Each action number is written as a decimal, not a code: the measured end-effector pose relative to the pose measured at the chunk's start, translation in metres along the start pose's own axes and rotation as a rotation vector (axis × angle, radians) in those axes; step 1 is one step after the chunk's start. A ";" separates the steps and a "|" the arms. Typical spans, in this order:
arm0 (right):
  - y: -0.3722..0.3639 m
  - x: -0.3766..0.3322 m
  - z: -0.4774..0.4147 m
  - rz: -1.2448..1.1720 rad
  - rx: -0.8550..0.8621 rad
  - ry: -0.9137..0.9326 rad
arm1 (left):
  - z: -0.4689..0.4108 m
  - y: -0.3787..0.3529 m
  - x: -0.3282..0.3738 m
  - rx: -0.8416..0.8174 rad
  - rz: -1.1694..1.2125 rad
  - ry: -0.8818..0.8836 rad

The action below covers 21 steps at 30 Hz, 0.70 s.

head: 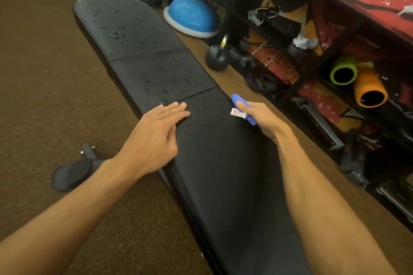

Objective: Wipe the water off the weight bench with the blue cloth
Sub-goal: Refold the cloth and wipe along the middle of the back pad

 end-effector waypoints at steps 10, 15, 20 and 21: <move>-0.041 -0.049 -0.010 0.341 0.225 0.198 | 0.000 0.001 0.002 -0.018 -0.014 -0.006; -0.063 -0.040 0.055 0.516 0.202 0.468 | -0.001 0.003 0.002 -0.031 -0.025 0.012; -0.065 -0.041 0.048 0.568 0.193 0.411 | -0.001 0.005 0.001 -0.057 -0.023 0.003; -0.065 -0.046 0.036 0.578 0.226 0.351 | -0.001 0.006 0.001 -0.059 -0.019 0.005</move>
Point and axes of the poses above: each hand's wrist, its own z-axis away from the middle knuckle, its own y-axis out of the back of the hand, x = y × z, the point moved 6 cm from there along -z, towards the middle knuckle, and after that the axes turned 2 degrees about x, right-handed, at the moved point
